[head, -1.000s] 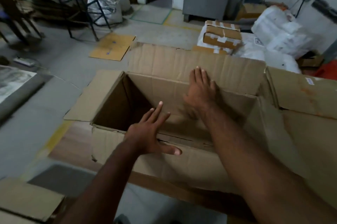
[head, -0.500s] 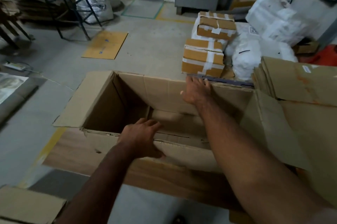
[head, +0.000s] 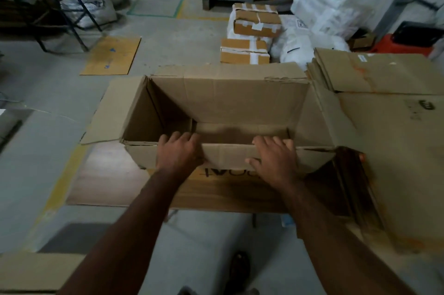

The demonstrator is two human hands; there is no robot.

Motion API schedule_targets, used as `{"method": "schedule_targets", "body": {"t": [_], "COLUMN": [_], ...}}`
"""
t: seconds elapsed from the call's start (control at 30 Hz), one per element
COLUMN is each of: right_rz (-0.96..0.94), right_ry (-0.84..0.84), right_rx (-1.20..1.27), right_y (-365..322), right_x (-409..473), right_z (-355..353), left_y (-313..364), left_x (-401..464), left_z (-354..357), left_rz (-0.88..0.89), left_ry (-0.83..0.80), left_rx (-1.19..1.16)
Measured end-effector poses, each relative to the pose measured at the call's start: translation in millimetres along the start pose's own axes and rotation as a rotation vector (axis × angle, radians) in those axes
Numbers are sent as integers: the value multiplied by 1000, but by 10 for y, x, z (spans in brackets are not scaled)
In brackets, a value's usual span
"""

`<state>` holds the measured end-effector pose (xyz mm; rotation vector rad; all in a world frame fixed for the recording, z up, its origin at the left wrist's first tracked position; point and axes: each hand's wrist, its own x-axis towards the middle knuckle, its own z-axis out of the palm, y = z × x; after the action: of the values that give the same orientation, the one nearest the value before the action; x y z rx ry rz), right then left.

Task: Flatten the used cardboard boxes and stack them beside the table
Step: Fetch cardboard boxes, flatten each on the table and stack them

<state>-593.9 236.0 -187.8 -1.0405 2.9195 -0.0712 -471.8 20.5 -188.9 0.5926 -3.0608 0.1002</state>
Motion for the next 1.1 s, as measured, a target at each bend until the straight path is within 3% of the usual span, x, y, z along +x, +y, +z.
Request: {"method": "schedule_targets", "body": {"t": [0.2,0.37,0.5,0.63,0.8,0.93,1.1], "right_rz": [42,-9,4,94,181,237,247], "right_ry": [-9,141,244,274,97,-90,-113], "right_rx": [-22,64,56,-3,110,202,181], "right_y": [-276,-308,-280,-291,-141,187,386], "right_x": [-227,-546,-345,1,261,399,706], "right_z": [-185,-637,-943,-848,-537,-290,-248], "left_y": [-248,-607,-750,-664,-634,-804,-785], "left_x": [-382,-450,-194,1,138,385,738], "left_z": [-93,-596,-877,-641,-239,-61,-35], "left_rz": [15,98,126,92,-65,-126,-120], "left_ry": [89,169,201,222,77,-120,-161], "left_rx": [-62,-121,-155,-133,-282,-196,-212]}}
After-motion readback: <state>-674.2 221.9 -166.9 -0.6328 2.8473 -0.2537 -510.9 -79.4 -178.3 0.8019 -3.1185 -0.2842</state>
